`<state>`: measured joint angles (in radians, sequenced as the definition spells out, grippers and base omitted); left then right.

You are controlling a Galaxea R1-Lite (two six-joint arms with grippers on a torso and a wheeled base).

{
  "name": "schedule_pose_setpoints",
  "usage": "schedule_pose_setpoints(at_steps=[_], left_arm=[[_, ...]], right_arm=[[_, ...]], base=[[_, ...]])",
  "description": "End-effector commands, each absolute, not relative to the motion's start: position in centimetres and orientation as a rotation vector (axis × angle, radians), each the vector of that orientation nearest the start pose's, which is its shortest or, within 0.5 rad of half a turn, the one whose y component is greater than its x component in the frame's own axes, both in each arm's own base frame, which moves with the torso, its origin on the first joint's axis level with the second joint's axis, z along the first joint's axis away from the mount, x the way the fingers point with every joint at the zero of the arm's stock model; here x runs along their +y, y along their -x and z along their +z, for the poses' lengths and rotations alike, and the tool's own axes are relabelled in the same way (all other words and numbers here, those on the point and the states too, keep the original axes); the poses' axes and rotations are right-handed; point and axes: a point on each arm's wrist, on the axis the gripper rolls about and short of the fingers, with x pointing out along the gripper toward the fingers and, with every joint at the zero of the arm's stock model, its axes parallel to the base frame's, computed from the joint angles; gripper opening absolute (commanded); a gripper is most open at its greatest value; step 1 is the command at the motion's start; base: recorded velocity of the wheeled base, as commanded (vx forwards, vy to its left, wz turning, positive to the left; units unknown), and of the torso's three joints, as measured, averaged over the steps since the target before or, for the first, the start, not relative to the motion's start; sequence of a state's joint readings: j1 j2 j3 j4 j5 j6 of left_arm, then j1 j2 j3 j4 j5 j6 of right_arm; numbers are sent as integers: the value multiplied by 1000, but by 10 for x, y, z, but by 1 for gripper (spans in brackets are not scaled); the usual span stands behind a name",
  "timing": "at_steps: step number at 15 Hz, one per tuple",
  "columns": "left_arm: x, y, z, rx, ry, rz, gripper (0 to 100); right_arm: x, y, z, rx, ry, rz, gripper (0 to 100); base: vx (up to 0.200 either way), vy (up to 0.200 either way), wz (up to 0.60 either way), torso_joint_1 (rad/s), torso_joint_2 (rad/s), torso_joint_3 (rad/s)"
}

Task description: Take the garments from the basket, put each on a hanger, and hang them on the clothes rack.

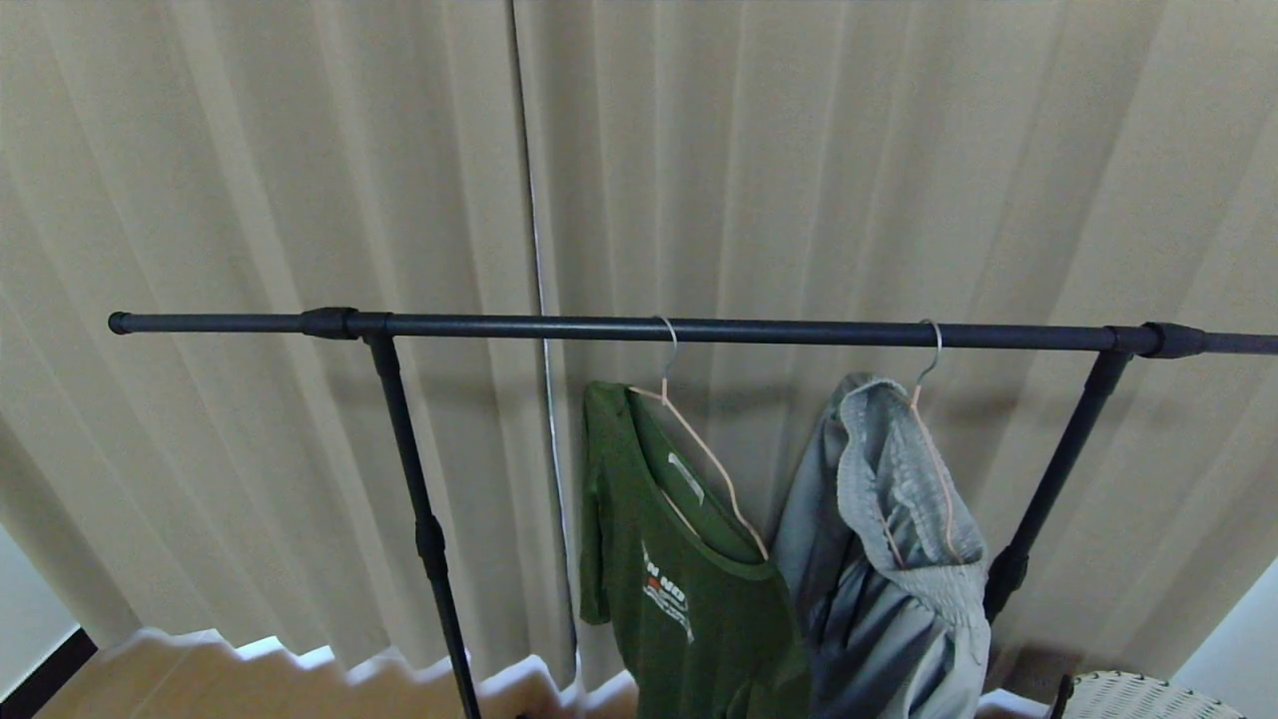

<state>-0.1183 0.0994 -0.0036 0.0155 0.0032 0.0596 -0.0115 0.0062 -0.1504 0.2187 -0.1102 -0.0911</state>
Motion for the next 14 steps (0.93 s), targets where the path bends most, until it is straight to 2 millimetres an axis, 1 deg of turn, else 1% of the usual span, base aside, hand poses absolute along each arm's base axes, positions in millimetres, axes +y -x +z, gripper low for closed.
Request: schedule_pose_setpoints(at_steps=[1,2,4,8,12,14], left_arm=[[2,15,77,112,-62,-113,100],[2,15,77,112,-61,-112,100],[2,15,77,113,-48,-93,100],[2,15,77,109,-86,-104,100],[1,13,78,139,-62,-64,100],[1,15,77,116,-56,-5,100]], right_arm=[[-2,29,82,64,100,-91,100],[-1,28,81,50,98,-79,100],[1,23,77,-10,91,12,100],[4,23,76,-7,77,141,100],[3,23,75,-1,75,111,100],[3,23,76,-3,75,112,100]], base=[[0,0,0,0,0,0],[0,0,0,0,0,0],[0,0,0,0,0,0],[0,0,0,0,0,0],[0,0,0,0,0,0],[0,0,0,0,0,0]])
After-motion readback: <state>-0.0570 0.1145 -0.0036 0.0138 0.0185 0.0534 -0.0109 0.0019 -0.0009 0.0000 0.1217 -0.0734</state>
